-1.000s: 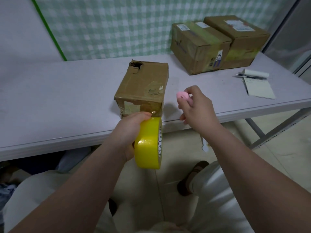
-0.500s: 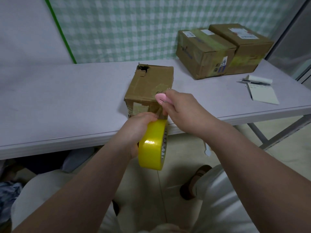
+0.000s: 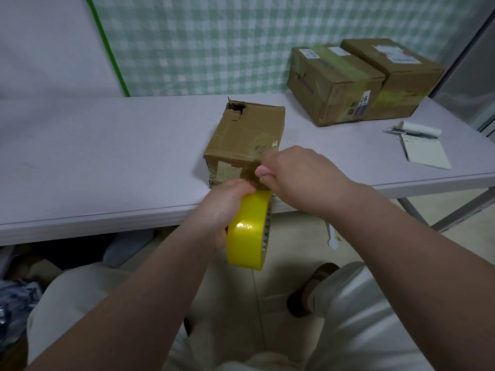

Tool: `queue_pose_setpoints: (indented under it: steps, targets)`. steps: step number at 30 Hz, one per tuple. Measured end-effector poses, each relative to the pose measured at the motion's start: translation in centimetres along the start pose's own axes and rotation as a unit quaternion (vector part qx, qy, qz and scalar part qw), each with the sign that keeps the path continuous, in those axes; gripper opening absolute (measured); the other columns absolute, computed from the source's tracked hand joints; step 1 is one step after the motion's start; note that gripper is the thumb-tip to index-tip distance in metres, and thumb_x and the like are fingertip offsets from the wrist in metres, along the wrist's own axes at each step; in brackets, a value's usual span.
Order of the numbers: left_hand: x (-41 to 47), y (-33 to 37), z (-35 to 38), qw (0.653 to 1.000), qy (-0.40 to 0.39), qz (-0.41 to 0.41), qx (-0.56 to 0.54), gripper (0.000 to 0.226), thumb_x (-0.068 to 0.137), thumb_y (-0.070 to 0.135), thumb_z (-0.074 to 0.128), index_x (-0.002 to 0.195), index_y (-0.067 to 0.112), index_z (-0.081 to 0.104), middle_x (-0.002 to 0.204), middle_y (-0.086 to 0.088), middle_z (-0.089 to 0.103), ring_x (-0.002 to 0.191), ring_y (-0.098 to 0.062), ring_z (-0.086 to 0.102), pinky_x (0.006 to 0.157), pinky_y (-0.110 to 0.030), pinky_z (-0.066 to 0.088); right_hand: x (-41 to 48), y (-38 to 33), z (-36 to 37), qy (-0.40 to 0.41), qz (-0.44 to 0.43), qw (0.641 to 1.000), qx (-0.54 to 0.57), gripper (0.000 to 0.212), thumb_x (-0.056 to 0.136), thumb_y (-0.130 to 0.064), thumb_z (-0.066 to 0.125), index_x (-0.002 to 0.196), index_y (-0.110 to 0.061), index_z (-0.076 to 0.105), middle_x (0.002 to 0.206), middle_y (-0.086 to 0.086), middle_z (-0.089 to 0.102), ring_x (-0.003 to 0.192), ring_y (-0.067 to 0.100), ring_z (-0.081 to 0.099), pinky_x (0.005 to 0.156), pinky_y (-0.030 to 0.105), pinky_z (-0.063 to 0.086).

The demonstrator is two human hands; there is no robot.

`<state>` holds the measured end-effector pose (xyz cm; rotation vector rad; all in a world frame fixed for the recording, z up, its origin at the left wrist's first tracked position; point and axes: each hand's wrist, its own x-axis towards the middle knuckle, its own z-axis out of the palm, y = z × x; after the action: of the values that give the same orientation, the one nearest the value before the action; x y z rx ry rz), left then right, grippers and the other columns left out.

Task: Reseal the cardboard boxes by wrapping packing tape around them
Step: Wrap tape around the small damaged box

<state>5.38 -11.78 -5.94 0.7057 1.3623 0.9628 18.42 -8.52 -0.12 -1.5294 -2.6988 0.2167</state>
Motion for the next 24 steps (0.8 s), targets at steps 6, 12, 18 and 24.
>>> queue_pose_setpoints:
  steps: [6,12,18,24]
  targets:
    - [-0.1,0.0,-0.2,1.0,-0.007,0.001,0.007,0.014,0.084,0.028,0.062,0.097,0.025,0.064,0.11,-0.017,0.064,0.103,-0.04,0.061,0.095,-0.059,0.045,0.6,-1.0,0.4,0.005,-0.004,0.997,-0.079,0.017,0.104,-0.031,0.036,0.09,-0.021,0.039,0.079,0.001,0.04,0.074,0.021,0.042,0.06,0.029,0.029]
    - [-0.2,0.3,-0.4,1.0,-0.021,-0.011,-0.003,0.006,0.088,0.024,0.06,0.094,0.024,0.061,0.11,-0.018,0.065,0.102,-0.039,0.062,0.095,-0.058,0.045,1.0,-1.2,0.3,0.007,-0.008,0.993,-0.117,0.012,0.102,-0.025,0.04,0.091,-0.024,0.042,0.078,-0.001,0.04,0.075,0.021,0.044,0.061,0.03,0.031]
    - [0.2,0.3,-0.9,1.0,-0.022,-0.014,0.006,0.017,0.088,0.024,0.061,0.105,0.023,0.063,0.111,-0.018,0.064,0.1,-0.039,0.063,0.092,-0.058,0.048,0.7,-0.5,-0.2,0.0,0.0,0.989,-0.15,0.015,0.102,-0.024,0.04,0.102,-0.021,0.055,0.074,-0.002,0.037,0.074,0.021,0.044,0.052,0.028,0.027]
    - [0.2,0.6,-1.0,0.999,-0.03,-0.03,0.009,0.019,0.087,0.026,0.063,0.105,0.022,0.062,0.107,-0.017,0.064,0.095,-0.037,0.065,0.083,-0.049,0.053,0.3,0.5,-0.5,-0.011,0.042,0.985,-0.169,0.019,0.1,-0.021,0.043,0.11,-0.019,0.059,0.094,0.002,0.051,0.079,0.02,0.046,0.065,0.03,0.035]
